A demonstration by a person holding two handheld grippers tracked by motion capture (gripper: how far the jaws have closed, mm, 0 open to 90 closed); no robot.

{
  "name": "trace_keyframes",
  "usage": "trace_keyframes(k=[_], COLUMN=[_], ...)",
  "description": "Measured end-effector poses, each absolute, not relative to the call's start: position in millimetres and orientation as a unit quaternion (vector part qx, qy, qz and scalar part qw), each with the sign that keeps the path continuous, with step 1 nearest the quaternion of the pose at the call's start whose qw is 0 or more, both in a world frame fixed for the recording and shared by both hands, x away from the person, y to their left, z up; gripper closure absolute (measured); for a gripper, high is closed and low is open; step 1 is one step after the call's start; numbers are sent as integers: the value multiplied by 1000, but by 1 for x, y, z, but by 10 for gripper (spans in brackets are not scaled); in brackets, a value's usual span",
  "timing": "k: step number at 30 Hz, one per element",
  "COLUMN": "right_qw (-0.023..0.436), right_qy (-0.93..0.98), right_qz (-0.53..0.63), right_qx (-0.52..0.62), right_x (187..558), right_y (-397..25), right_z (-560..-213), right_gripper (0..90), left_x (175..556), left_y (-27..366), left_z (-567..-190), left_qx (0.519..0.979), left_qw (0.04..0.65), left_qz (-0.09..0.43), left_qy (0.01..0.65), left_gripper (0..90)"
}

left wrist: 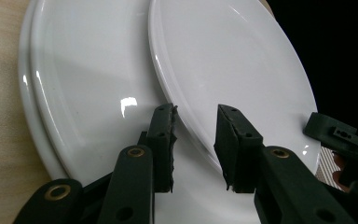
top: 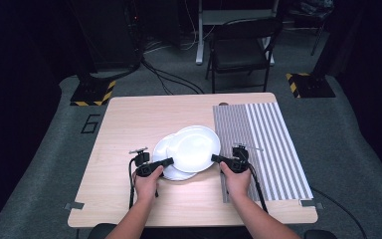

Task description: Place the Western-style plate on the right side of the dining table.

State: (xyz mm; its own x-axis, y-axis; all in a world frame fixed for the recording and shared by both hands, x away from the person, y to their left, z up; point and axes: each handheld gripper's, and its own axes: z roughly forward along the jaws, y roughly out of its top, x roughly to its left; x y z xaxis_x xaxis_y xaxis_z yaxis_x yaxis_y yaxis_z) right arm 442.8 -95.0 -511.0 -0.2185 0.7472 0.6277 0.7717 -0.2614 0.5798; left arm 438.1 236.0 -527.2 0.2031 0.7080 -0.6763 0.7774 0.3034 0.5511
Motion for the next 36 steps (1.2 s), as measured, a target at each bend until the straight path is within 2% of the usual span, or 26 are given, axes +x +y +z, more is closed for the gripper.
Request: trace_keyframes(k=[8,19,36], right_qw=[7,32,50], right_qy=[-595,-576,-561], right_qz=[-500,-509,-520], right_qx=[-629,-638,-642], right_x=[442,443,442], right_y=[-96,-99,-101], right_z=[-514,-517,-523], right_gripper=[749,760,773], left_x=[437,436,436], left_y=[234,233,229], left_z=[-528,-529,-530], left_qx=[590,570,567], left_qw=[506,515,513], left_qz=[-30,-39,-48], left_qy=[629,639,643], left_gripper=[679,638,662])
